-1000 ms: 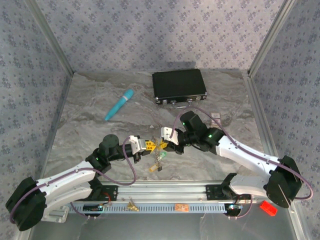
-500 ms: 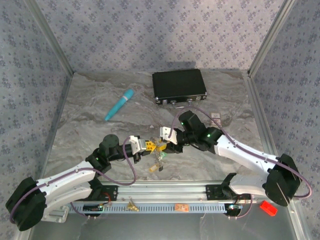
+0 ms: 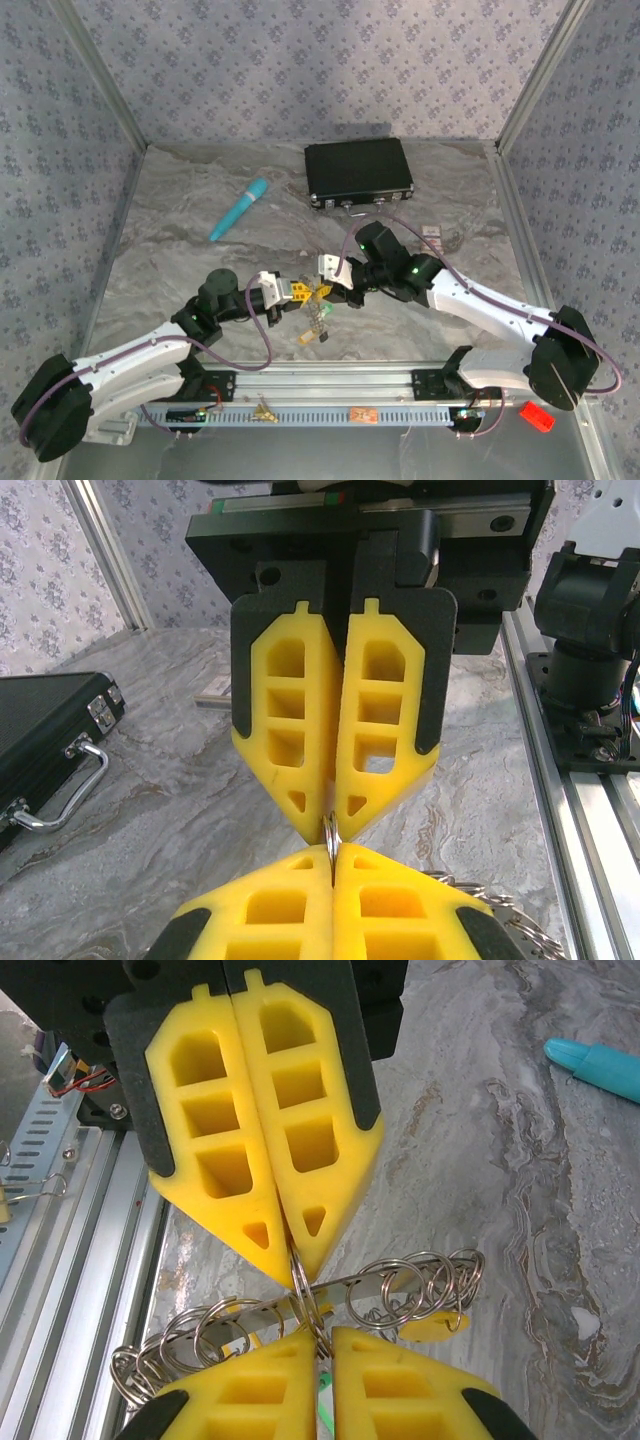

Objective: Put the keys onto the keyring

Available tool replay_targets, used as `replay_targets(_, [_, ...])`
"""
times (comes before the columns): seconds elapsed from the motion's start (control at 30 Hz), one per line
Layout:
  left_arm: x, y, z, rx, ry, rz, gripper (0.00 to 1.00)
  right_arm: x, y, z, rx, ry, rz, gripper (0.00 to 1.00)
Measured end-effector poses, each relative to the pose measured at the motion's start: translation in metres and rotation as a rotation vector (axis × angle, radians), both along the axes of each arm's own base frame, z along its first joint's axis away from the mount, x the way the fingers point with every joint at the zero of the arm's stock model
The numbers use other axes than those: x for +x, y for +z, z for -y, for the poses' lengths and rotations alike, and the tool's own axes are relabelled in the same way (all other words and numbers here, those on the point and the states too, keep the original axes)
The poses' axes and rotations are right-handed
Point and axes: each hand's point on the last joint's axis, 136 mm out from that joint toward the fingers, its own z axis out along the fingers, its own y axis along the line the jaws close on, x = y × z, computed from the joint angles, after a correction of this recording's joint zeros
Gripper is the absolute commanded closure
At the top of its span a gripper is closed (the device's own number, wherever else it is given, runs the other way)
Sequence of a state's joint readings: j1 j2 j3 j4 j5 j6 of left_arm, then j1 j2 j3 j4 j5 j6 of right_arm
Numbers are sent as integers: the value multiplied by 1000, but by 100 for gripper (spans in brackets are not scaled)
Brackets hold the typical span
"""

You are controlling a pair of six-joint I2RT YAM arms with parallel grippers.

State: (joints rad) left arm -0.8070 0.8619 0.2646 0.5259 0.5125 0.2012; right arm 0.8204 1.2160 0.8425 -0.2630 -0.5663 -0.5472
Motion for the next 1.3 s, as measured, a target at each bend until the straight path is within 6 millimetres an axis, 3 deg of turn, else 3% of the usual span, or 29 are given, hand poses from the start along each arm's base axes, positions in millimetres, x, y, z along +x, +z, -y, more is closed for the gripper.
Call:
replay_targets(0.37, [0, 1, 0, -1, 0, 1, 100, 1, -3, 1, -6, 1, -14, 87])
replay_targets(1.0, [0, 2, 0, -5, 0, 4, 100, 6, -11, -4, -26, -4, -39, 97])
replay_targets(1.3, [0, 4, 0, -9, -1, 8, 100, 9, -8, -2, -21, -26, -40, 81])
